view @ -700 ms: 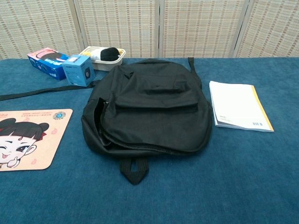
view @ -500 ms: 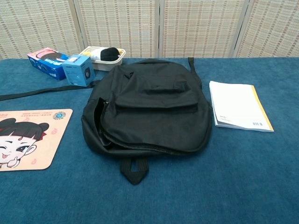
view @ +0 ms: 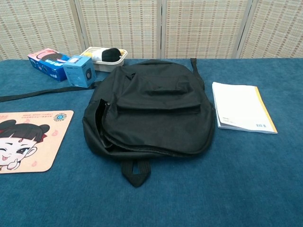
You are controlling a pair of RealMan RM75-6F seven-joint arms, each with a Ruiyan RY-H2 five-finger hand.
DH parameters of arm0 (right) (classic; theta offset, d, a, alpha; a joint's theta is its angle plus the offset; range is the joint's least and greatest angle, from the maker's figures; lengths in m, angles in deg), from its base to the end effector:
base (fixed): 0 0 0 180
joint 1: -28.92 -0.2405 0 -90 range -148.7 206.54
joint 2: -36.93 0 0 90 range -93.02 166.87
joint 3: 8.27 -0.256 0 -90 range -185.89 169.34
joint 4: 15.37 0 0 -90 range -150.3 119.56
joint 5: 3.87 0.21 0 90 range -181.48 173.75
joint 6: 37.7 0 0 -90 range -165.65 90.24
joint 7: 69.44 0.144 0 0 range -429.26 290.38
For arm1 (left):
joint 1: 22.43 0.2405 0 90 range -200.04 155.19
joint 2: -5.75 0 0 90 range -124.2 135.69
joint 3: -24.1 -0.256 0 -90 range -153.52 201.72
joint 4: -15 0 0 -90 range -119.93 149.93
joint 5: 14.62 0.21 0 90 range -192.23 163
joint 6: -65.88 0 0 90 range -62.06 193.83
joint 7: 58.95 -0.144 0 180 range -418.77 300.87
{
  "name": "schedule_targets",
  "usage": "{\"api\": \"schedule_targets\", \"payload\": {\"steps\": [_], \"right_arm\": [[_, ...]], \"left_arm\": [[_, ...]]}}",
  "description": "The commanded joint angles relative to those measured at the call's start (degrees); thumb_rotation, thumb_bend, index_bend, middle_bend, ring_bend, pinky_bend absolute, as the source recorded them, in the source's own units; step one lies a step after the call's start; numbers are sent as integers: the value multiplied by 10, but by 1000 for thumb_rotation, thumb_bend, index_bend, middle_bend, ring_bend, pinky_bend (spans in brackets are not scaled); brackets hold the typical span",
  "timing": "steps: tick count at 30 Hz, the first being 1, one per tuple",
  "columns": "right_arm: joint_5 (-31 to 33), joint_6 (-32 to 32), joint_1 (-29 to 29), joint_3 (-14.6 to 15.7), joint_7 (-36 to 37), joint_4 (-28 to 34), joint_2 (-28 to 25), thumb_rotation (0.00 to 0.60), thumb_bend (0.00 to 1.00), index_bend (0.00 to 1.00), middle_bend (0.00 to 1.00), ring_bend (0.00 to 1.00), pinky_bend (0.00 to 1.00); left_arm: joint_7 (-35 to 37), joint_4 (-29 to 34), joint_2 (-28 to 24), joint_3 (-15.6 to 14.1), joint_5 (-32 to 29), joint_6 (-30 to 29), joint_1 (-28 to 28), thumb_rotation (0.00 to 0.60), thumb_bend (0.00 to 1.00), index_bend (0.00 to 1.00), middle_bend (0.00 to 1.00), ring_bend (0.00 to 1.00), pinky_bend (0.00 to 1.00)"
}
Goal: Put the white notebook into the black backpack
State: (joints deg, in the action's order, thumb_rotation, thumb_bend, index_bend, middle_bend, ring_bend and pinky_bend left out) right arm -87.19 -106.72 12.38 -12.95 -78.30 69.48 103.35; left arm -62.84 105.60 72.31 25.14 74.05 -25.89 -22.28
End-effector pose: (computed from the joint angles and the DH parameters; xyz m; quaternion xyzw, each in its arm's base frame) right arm -0.3102 -0.2530 0.1318 0.6994 -0.3264 0.2947 0.5634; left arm -0.3171 0.1468 0.1566 -0.5847 -0.3621 -0.3793 0.6190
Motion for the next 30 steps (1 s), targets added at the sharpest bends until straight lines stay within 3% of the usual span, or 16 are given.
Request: {"api": "schedule_targets", "payload": {"steps": [1, 15, 30], "right_arm": [[6, 32, -28, -6, -20, -37, 31, 600, 190, 169, 109, 41, 33], [-2, 104, -94, 2, 1, -226, 152, 600, 107, 169, 110, 41, 33], [-18, 132, -135, 13, 36, -339, 233, 600, 98, 170, 104, 41, 33]], "left_arm": [[2, -1, 0, 0, -1, -2, 2, 600, 282, 161, 26, 75, 0], [4, -3, 0, 1, -3, -6, 7, 600, 282, 161, 26, 75, 0], [0, -2, -1, 3, -11, 0, 8, 600, 281, 161, 26, 75, 0]]}}
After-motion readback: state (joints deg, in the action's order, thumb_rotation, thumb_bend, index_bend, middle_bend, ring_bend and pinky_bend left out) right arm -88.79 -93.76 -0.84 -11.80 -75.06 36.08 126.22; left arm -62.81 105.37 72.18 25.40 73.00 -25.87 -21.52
